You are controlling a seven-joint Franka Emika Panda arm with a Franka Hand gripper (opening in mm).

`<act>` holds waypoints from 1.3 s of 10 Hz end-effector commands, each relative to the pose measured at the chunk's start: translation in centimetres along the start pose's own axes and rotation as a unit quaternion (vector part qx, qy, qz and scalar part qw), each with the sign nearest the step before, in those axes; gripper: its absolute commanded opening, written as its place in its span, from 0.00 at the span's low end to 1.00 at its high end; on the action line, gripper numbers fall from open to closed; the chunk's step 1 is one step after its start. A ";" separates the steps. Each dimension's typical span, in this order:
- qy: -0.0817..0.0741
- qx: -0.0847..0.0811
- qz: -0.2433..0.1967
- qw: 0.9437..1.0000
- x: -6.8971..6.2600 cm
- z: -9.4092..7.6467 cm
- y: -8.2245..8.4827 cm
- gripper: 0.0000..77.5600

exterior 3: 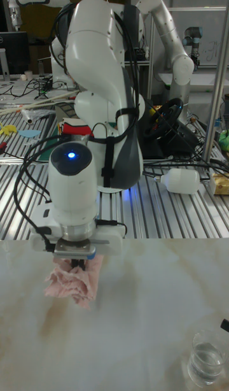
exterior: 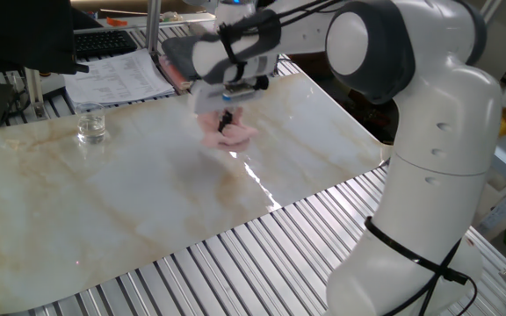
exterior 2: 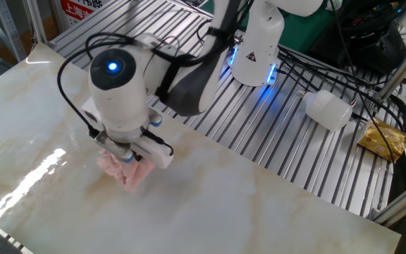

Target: Clean the tabletop with a sponge

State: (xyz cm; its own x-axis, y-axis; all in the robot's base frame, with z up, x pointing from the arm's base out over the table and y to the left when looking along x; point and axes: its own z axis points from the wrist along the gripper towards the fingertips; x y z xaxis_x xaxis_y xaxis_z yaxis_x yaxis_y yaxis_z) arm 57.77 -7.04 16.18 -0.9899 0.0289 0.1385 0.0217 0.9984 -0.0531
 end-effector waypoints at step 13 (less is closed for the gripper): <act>0.012 -0.009 0.108 0.994 1.4 0.4 -6.8 0.01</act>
State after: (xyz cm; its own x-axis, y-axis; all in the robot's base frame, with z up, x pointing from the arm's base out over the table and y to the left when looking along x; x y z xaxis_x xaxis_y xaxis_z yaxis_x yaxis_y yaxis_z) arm 56.19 -13.71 16.23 -0.9664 0.2032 0.1576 0.1960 0.9788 -0.0600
